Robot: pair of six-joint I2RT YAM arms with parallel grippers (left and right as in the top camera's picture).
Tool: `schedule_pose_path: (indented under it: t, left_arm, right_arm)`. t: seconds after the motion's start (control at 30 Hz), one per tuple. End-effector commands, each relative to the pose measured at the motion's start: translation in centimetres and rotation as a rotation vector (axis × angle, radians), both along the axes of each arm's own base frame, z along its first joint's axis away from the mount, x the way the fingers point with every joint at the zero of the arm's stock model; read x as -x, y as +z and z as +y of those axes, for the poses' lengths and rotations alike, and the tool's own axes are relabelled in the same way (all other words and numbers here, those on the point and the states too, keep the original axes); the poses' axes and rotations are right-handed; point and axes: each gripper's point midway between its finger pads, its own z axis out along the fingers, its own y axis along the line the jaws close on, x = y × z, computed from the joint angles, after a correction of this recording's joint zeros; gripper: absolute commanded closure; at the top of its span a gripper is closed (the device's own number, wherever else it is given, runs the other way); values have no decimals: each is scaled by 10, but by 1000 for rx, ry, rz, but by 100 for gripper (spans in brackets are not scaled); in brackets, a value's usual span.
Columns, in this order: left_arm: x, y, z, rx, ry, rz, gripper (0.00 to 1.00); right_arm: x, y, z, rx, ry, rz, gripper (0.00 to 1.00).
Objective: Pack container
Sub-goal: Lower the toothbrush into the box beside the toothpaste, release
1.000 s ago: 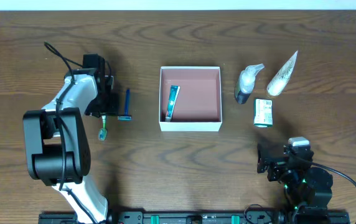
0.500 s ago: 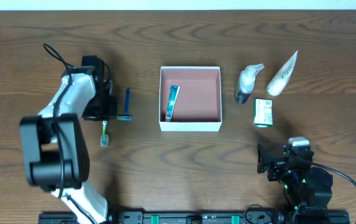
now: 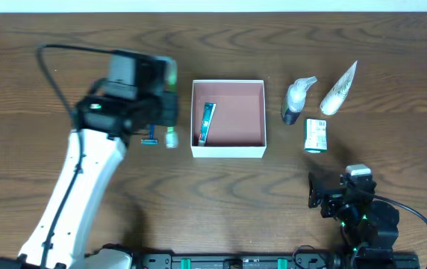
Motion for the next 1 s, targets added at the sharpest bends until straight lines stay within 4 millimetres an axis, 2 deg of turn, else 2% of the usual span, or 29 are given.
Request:
schedule_pose_path:
  t: [0.0,0.13,0.23,0.37,0.63,0.73,0.97]
  left_arm:
    - [-5,-11,-34,36,-1,22,94]
    - [-10,-28,-76,45,-80,16,94]
    - [-15,-48,-90,2,-96,25,94]
    - [-20,-73,-96,-36,-101,54,94]
    - [-21,-123,-88,-131,-79,156,93]
    - [-23,-128,-89,-133,-79,158,93]
    - [-36,-118,-97,-99,-81,91,93]
  right_arm:
    - [0,0,2,14,19,-6,1]
    - [0,0,2,15,19,-6,1]
    - [0,0,2,14,19,-6,1]
    - [0,0,2,14,19,-6,1]
    - [0,0,2,14,19,-6,1]
    - [0,0,2,14,19,-6,1]
    - [0,0,2,15,19,-6,1]
